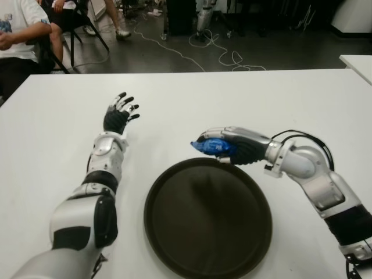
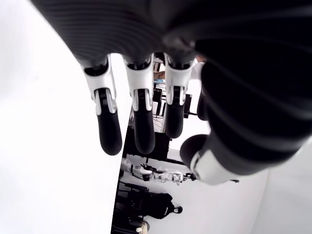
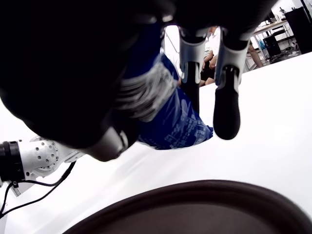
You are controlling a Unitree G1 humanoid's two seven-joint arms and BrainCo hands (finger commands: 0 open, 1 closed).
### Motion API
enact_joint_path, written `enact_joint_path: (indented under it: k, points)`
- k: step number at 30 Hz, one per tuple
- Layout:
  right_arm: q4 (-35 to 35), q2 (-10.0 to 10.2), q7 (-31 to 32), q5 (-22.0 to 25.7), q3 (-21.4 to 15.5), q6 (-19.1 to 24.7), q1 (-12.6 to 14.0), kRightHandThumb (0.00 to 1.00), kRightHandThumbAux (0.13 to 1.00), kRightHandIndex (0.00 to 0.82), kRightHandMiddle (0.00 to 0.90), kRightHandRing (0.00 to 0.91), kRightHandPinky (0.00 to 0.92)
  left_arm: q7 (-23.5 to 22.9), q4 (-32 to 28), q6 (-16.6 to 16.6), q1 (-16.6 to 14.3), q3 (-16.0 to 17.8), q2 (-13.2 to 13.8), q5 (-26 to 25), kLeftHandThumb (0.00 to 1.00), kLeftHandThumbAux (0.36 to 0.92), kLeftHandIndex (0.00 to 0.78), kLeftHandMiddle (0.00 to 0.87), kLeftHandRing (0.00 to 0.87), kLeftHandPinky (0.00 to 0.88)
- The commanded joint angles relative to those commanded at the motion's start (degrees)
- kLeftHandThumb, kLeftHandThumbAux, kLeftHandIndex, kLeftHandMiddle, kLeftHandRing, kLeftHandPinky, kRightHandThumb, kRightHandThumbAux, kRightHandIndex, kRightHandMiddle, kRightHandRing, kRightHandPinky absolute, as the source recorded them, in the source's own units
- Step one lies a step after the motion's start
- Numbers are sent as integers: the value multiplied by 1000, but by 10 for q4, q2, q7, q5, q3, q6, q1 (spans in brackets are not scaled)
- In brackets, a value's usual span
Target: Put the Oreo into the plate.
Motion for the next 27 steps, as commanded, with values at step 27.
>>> enact_joint_path:
  k: [27]
  points:
    - [9, 50, -93, -45, 9, -4, 35, 699, 733, 422, 701, 738, 733, -1, -1, -9, 2, -7, -2, 2, 139, 788, 145, 205, 253, 345]
